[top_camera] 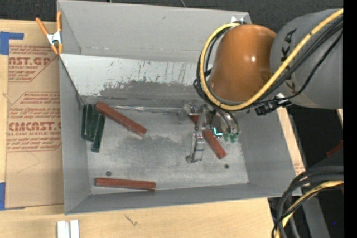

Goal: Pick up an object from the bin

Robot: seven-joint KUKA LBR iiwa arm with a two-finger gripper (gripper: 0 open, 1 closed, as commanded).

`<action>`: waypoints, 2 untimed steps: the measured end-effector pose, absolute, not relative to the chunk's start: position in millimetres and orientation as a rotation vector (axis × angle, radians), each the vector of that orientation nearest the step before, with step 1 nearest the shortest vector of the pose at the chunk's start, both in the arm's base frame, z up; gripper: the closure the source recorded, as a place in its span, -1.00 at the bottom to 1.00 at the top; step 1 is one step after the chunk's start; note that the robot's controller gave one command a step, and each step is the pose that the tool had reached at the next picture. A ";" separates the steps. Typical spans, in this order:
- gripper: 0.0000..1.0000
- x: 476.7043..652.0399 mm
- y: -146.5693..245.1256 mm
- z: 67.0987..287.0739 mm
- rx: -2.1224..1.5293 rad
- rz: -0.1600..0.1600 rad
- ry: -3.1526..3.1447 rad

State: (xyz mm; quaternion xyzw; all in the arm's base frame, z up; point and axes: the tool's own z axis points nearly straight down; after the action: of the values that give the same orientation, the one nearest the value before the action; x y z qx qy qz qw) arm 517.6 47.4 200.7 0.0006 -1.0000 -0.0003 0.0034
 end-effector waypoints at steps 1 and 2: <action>-1.00 519.4 47.2 204.7 0.000 -0.002 -3.143; -1.00 538.1 81.2 168.8 0.085 -0.001 -3.146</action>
Offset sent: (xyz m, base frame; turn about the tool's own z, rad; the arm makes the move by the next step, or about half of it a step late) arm 0.0287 0.0542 -0.0552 -0.0859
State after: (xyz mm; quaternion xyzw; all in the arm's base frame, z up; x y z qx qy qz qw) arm 538.1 81.2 168.8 0.0271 -0.9996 -0.0002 -0.0030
